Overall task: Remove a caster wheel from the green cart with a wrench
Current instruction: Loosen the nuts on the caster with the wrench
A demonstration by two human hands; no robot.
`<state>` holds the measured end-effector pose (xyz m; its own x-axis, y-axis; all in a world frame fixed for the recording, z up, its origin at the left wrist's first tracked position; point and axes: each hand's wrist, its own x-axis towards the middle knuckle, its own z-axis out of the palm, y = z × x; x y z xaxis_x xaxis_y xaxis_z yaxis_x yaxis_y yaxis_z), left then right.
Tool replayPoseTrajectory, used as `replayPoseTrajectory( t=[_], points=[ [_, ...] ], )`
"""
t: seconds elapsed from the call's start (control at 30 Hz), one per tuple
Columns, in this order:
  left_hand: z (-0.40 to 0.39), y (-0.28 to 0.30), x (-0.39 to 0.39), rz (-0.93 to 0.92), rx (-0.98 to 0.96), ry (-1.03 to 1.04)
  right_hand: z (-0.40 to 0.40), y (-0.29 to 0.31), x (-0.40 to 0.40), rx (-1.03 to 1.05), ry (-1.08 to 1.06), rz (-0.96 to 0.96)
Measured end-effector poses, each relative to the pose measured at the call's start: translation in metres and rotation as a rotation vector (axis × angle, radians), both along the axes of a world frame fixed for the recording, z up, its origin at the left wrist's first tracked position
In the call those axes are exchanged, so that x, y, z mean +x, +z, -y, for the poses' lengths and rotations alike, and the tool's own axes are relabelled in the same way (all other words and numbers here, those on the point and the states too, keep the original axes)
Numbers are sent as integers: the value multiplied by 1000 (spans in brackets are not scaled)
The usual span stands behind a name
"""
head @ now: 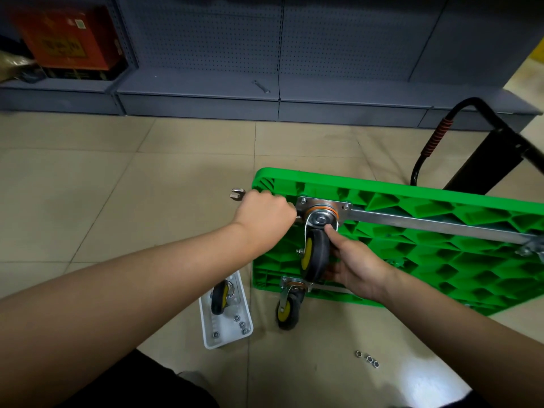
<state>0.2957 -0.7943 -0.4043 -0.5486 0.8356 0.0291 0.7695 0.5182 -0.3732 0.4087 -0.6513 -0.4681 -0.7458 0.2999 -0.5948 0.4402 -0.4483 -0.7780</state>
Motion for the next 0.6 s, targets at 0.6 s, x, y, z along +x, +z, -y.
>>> replayPoseTrajectory(
  t=[0.6],
  points=[
    [8,-41,-24,193,-6,79,2,0,0,-28,-8,-9]
  ],
)
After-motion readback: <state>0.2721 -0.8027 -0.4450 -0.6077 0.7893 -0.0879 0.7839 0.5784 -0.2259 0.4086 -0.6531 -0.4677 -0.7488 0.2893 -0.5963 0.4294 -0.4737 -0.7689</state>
